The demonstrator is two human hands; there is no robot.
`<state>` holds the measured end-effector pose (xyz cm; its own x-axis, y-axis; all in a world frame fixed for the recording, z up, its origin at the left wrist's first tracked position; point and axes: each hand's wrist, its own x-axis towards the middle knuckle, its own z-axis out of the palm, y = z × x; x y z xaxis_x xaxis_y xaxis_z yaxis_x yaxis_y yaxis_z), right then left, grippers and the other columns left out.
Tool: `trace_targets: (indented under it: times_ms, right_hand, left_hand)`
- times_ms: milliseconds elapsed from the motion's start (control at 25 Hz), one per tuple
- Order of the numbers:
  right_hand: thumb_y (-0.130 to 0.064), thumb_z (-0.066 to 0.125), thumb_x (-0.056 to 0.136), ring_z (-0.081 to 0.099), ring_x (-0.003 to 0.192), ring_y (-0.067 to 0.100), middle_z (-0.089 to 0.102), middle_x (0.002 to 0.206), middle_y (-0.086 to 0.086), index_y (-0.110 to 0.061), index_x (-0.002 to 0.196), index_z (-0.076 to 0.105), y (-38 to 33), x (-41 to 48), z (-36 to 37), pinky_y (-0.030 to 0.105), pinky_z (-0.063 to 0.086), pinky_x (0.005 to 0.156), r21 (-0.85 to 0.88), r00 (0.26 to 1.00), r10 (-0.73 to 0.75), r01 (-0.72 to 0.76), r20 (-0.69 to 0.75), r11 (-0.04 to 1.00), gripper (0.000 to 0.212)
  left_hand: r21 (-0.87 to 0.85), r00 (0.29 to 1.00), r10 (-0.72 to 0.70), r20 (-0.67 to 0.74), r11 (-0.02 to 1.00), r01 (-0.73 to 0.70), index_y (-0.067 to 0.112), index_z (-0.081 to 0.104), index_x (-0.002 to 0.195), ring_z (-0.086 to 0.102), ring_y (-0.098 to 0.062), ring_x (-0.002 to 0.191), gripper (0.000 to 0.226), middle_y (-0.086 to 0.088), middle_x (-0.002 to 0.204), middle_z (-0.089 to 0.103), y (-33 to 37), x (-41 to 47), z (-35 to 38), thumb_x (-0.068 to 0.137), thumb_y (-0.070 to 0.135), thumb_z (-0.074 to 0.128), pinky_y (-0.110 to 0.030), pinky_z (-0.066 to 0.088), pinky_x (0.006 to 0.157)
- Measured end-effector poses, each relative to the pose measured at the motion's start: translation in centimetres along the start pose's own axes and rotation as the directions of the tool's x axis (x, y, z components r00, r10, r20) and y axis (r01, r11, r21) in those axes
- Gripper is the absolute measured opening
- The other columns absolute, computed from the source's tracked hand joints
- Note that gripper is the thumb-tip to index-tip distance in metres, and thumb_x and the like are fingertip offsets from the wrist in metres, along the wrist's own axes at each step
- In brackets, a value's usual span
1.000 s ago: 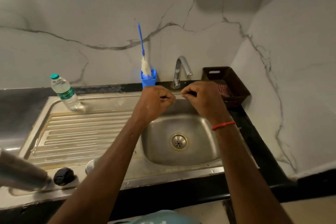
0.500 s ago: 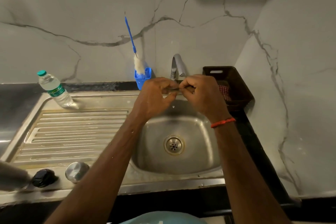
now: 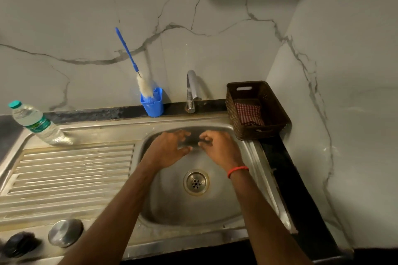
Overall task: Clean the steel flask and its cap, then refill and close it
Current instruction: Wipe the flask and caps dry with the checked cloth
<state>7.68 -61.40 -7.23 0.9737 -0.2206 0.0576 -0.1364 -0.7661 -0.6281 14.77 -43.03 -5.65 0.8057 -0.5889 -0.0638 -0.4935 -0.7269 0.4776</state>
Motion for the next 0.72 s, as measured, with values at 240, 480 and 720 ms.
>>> trace_targets:
  times_ms: [240,480,720]
  right_hand:
    - [-0.033,0.07,0.092,0.068,0.088,0.014,0.074,0.096,-0.001,-0.019,0.106,0.072,3.1,4.1,-6.0,0.028,0.056,0.075,-0.057,0.974,0.008,-0.021,-0.226,0.998,0.02]
    - [-0.031,0.066,0.094,0.065,0.097,0.021,0.071,0.101,0.002,-0.022,0.108,0.071,7.7,8.3,-8.2,0.026,0.044,0.075,-0.203,0.976,0.125,-0.162,-0.181,0.966,0.018]
    - [-0.024,0.066,0.092,0.065,0.101,0.028,0.068,0.105,0.006,-0.018,0.11,0.066,12.2,13.2,-7.4,0.042,0.057,0.084,-0.349,0.985,0.155,-0.173,-0.077,0.921,0.019]
  left_hand:
    - [-0.029,0.994,0.1,0.041,0.995,-0.099,0.032,0.04,0.15,0.046,-0.019,0.136,0.064,0.0,0.149,0.052,2.7,3.7,0.7,0.093,0.046,0.066,-0.037,0.036,0.109]
    - [-0.026,0.984,0.164,0.067,0.986,-0.163,0.036,0.017,0.159,0.029,-0.025,0.148,0.082,-0.004,0.159,0.038,5.8,8.3,2.3,0.093,0.05,0.064,-0.049,0.021,0.122]
    - [-0.058,0.979,0.194,0.068,0.98,-0.19,0.031,0.013,0.161,0.019,-0.023,0.152,0.088,-0.006,0.164,0.028,7.0,12.4,3.4,0.093,0.047,0.067,-0.049,0.022,0.122]
